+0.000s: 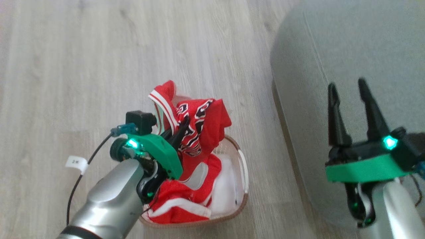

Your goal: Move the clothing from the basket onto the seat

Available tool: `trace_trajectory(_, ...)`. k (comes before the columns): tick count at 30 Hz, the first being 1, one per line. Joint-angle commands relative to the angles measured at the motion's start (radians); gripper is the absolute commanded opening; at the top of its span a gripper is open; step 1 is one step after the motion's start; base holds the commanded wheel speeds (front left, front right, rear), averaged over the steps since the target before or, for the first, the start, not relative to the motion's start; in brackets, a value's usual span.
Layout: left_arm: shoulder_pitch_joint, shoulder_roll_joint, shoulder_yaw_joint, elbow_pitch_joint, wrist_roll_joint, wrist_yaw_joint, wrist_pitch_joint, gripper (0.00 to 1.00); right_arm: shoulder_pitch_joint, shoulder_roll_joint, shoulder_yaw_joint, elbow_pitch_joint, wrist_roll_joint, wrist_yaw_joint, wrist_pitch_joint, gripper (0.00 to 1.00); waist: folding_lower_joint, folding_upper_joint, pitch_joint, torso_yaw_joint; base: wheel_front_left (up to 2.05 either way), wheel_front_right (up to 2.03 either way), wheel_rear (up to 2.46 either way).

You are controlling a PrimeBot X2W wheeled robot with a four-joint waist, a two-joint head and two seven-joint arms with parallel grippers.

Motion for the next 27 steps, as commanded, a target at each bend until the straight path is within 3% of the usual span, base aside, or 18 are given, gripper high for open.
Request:
trace_trajectory(1, -0.031, 0.036, 0.034, -0.078, -0.006, -0.001, -0.017, 0.00, 0.018, -0.011, 0.032, -0.023, 0.010, 0.000, -0.006, 1.00, 0.0001, -0.0001, -0.088, 0.049, 0.00, 0.00, 0.00)
trace_trajectory(17, -0.112, 0.139, 0.091, -0.506, -0.015, 0.114, 0.100, 0.00, 0.128, -0.037, 0.128, 0.002, 0.043, 0.000, -0.006, 1.00, 0.0001, -0.0001, -0.192, 0.104, 0.00, 0.00, 0.00)
trace_trajectory(27, -0.116, 0.166, 0.102, -0.613, -0.018, 0.166, 0.143, 0.00, 0.127, -0.044, 0.178, 0.003, 0.059, 0.000, -0.006, 1.00, 0.0001, -0.0001, -0.194, 0.096, 0.00, 0.00, 0.00)
